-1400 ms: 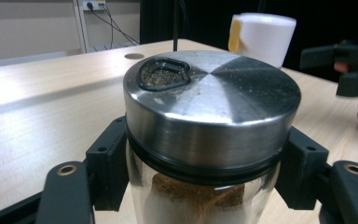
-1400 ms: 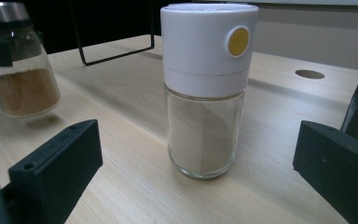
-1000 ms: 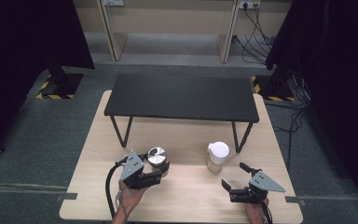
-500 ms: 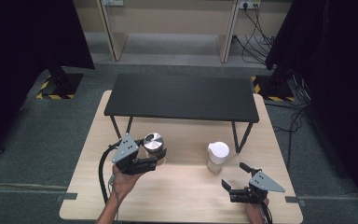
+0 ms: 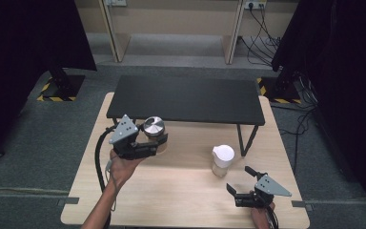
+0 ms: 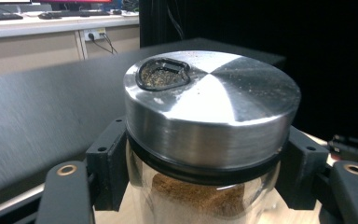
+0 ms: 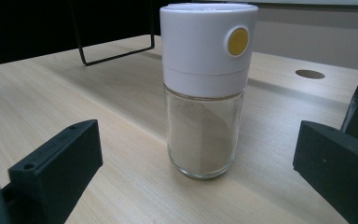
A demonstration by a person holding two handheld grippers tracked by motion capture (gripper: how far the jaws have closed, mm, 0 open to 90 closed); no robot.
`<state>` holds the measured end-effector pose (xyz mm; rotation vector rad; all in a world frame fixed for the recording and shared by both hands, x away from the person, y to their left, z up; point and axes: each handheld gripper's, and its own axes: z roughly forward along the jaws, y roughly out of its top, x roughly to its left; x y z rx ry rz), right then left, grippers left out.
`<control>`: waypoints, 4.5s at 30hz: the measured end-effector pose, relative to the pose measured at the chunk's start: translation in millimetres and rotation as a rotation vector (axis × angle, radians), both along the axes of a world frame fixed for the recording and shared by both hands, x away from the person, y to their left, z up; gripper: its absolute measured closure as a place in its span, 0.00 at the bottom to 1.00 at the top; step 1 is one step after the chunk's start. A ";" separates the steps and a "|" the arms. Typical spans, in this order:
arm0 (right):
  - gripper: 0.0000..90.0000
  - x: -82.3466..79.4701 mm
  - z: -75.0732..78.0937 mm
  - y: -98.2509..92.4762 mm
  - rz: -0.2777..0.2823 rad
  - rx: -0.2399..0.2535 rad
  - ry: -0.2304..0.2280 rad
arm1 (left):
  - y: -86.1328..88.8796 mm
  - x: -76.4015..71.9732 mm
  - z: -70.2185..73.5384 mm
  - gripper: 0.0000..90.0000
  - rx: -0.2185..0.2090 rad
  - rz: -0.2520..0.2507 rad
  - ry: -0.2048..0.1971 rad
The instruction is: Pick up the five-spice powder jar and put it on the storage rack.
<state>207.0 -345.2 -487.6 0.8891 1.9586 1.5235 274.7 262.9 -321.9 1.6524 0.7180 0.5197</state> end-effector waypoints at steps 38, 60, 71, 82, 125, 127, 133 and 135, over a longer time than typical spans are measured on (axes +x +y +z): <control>0.01 2.3 -2.1 -4.8 0.003 0.032 0.012 | -44.5 82.5 55.1 0.34 0.020 0.300 0.014; 0.01 3.2 -2.8 -6.3 0.006 0.042 0.016 | -47.6 97.9 45.8 0.34 0.036 0.449 0.053; 0.01 3.2 -2.6 -6.2 0.008 0.039 0.014 | -45.6 94.8 32.7 0.33 0.034 0.445 0.001; 0.01 2.9 -2.3 -5.7 0.007 0.035 0.014 | -45.8 87.4 35.2 0.04 0.017 0.470 -0.030; 0.01 1.5 -0.3 -1.7 0.008 0.006 0.006 | -10.3 -35.4 -54.3 0.00 -0.108 0.256 -0.210; 0.01 1.4 -0.2 -1.5 0.008 0.004 0.006 | -11.9 -40.6 -60.6 0.00 -0.102 0.246 -0.213; 0.01 1.4 -0.1 -1.4 0.009 0.003 0.005 | -11.9 -51.9 -80.2 0.00 -0.109 0.220 -0.197; 0.01 1.4 -0.1 -1.3 0.009 0.001 0.005 | -11.7 -55.4 -86.0 0.00 -0.109 0.218 -0.197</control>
